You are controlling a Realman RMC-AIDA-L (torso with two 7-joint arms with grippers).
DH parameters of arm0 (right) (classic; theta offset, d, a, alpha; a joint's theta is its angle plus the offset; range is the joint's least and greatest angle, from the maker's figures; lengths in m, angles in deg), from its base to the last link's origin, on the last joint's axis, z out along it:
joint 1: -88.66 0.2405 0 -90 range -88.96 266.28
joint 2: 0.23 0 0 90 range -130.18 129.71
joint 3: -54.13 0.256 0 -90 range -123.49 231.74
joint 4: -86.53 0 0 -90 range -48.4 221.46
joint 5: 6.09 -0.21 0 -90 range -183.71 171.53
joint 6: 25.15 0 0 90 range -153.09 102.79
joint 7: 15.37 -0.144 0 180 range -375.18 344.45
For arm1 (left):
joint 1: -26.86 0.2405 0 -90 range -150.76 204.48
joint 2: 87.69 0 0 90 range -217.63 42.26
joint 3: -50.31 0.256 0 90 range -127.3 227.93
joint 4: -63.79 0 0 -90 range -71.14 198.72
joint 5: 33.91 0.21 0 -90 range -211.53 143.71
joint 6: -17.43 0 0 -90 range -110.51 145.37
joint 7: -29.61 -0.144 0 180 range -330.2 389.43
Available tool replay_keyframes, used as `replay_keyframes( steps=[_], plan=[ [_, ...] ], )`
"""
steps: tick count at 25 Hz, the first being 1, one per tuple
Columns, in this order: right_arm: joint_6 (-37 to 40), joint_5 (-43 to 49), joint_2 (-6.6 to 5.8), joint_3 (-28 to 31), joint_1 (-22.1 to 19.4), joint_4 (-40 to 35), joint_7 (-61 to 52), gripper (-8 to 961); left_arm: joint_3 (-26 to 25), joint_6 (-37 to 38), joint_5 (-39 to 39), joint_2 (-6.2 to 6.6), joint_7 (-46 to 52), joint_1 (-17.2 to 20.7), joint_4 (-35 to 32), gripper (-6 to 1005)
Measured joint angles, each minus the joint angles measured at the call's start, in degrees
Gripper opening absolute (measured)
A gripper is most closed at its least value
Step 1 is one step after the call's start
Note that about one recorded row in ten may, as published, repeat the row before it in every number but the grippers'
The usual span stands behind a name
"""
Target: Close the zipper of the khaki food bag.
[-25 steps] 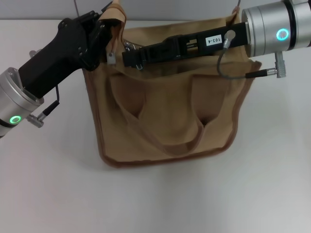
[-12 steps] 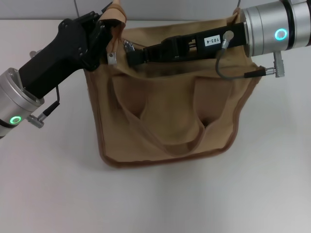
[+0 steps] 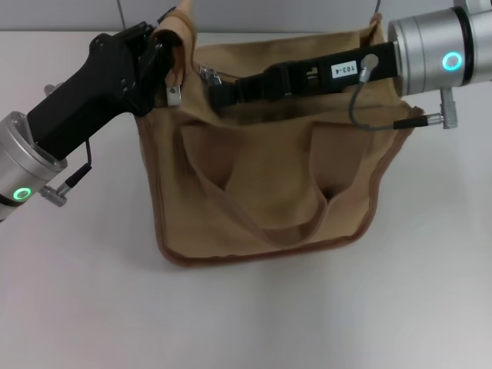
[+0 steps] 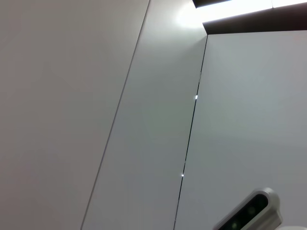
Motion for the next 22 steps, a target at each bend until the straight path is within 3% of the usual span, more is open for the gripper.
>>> replay_keyframes(
  steps=[22],
  plan=[
    [1.9, -0.39, -1.99, 1.65, -5.92, -1.19, -0.38, 4, -2.19, -3.23, -0.12, 0.17, -0.79, 2.22, 0.09, 28]
  ],
)
